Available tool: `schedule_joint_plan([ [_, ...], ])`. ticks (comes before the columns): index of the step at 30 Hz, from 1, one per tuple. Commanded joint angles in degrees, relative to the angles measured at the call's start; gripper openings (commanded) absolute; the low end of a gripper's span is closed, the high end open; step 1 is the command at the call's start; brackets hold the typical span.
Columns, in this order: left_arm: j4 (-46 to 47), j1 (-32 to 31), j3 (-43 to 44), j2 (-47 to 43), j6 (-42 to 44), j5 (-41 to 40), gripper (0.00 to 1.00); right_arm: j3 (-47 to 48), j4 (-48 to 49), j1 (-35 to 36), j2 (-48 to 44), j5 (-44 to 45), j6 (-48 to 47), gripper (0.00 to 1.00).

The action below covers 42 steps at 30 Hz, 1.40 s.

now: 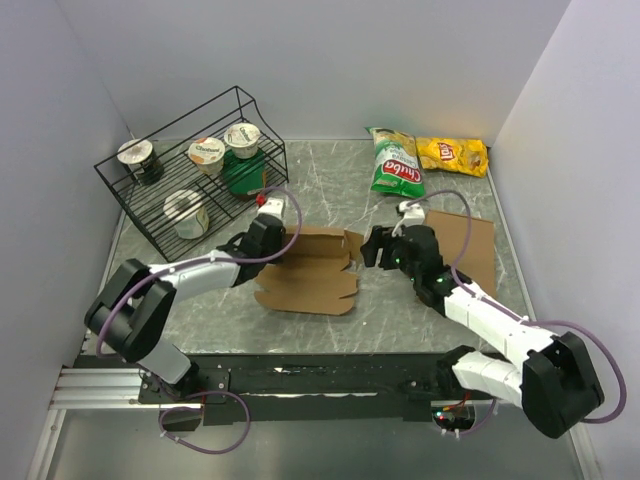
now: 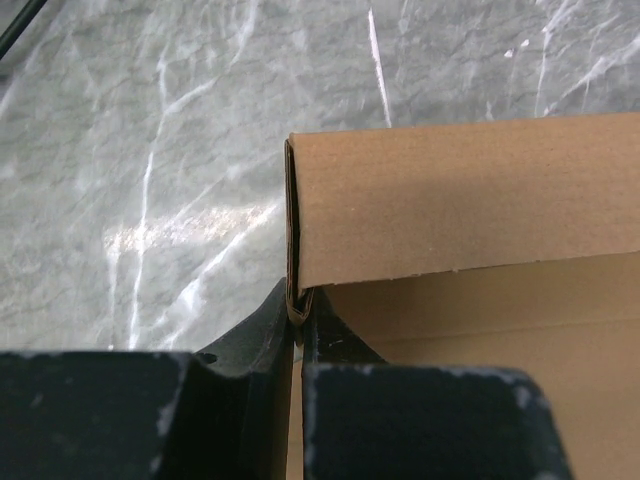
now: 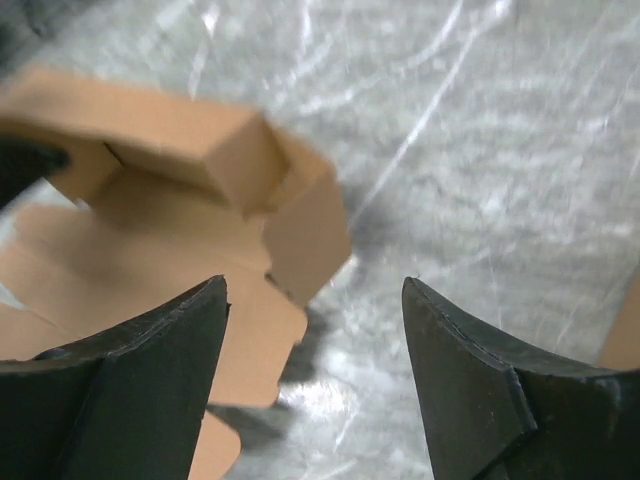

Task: Fold the paper box
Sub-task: Fold the paper box at the center of the board.

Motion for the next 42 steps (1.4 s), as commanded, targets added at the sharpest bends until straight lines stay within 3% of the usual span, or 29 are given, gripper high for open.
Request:
schedule_joint_plan([
  [1,8.33,0.35,-6.46,-5.20,1.06,-0.57,0.01,2.44,5.10,-6.24,0.79,-10.67,0.53,0.76],
  [4,12.47,0.26,-9.80,-6.96,1.41,-2.06,0.01,5.51,4.40,-10.28,6.85,-12.36,1.85,0.78],
  [9,19.24,0.35,-14.45,-9.69,0.98,-4.08,0.01,6.75,12.04,-14.86,16.87,-18.17,6.41,0.82],
  [20,22.68,0.26,-16.40,-10.31,1.24,-4.61,0.01,10.09,21.20,-10.30,31.73,-20.45,6.69,0.79],
  [25,19.96,0.26,-14.64,-8.64,0.36,-6.63,0.01,7.29,18.39,-5.73,28.58,-14.85,6.25,0.78],
  [32,17.93,0.26,-13.41,-6.97,-0.61,-7.69,0.01,4.20,17.32,-1.07,23.31,-13.95,4.84,0.79],
  [42,19.08,0.26,-14.03,-6.79,0.89,-4.35,0.01,5.34,25.32,1.21,28.83,-21.50,-0.69,0.79],
])
